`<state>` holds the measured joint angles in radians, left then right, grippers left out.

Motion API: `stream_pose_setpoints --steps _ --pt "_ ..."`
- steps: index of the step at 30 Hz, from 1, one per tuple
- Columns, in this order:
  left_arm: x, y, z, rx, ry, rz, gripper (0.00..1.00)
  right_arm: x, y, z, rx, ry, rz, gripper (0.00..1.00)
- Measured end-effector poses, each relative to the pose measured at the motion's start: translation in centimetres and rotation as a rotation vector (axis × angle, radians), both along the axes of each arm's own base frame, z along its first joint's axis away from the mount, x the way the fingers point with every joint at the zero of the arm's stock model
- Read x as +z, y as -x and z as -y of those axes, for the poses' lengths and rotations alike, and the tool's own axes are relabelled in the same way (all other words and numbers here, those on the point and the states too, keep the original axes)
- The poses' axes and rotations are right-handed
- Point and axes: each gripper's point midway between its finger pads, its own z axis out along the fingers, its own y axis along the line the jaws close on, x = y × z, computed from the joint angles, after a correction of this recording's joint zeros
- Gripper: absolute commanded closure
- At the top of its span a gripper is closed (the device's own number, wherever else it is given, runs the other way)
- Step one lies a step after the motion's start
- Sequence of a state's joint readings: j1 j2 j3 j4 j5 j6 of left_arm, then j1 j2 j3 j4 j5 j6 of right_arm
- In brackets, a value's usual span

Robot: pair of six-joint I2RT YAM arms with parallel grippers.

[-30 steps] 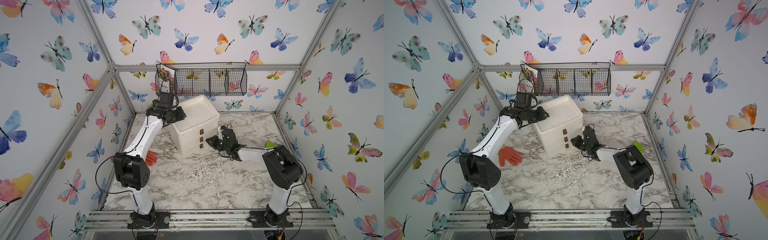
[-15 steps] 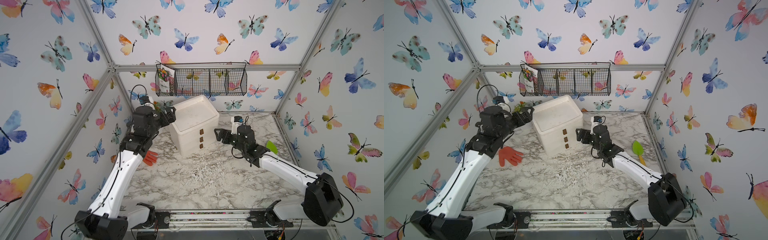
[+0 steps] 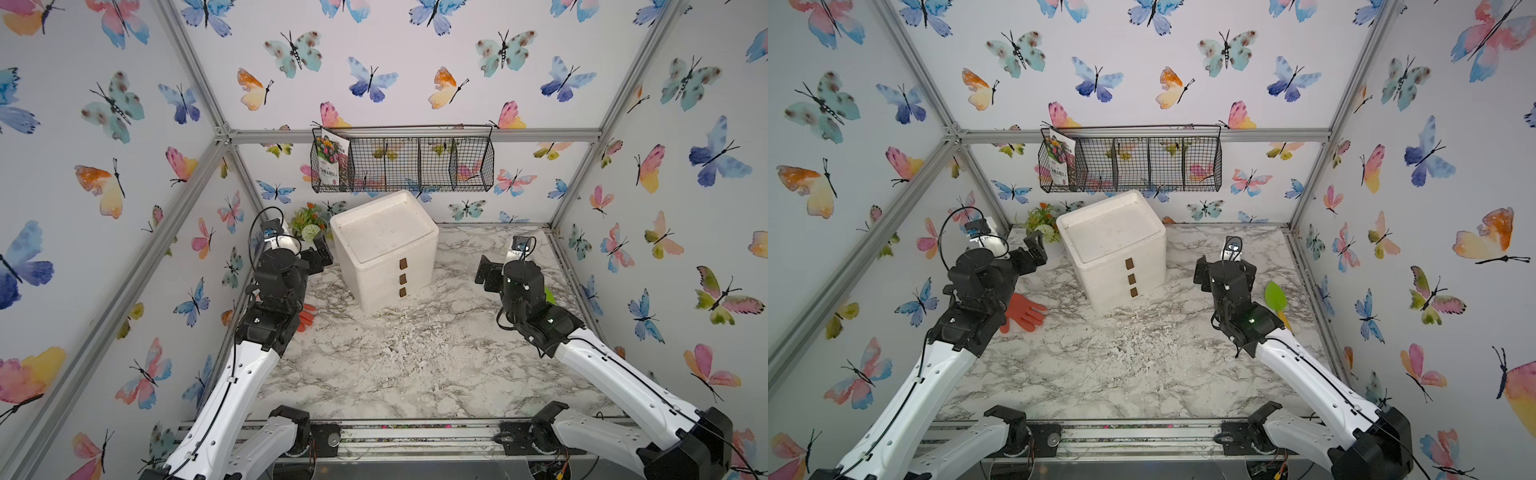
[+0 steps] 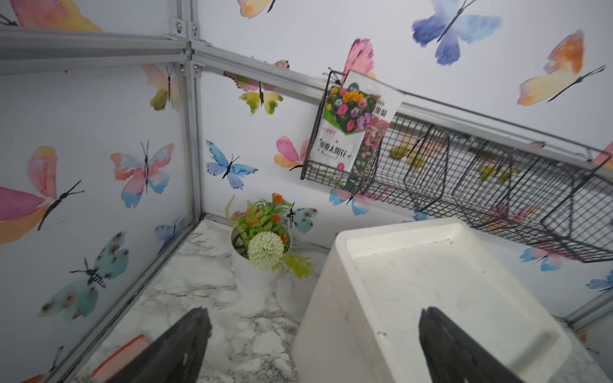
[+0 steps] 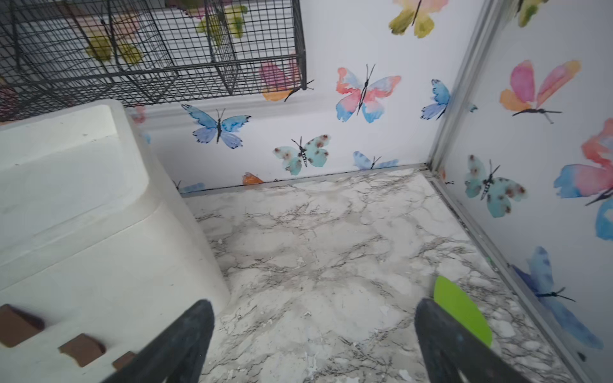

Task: Sort the rolls of trash bags by color and place them into the drawer
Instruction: Close the drawer of the storage box, then reset both arms

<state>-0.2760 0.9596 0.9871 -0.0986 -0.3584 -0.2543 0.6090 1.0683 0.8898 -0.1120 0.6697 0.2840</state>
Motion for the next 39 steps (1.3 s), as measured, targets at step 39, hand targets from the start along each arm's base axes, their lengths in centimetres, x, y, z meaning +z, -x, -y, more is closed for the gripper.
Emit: stream_pose_setpoints --steps 39 --pt "-24.2 3.0 -4.3 0.077 -0.234 -0.135 0.01 -16.6 2.2 9.1 0.022 0.186 0.164 0.02"
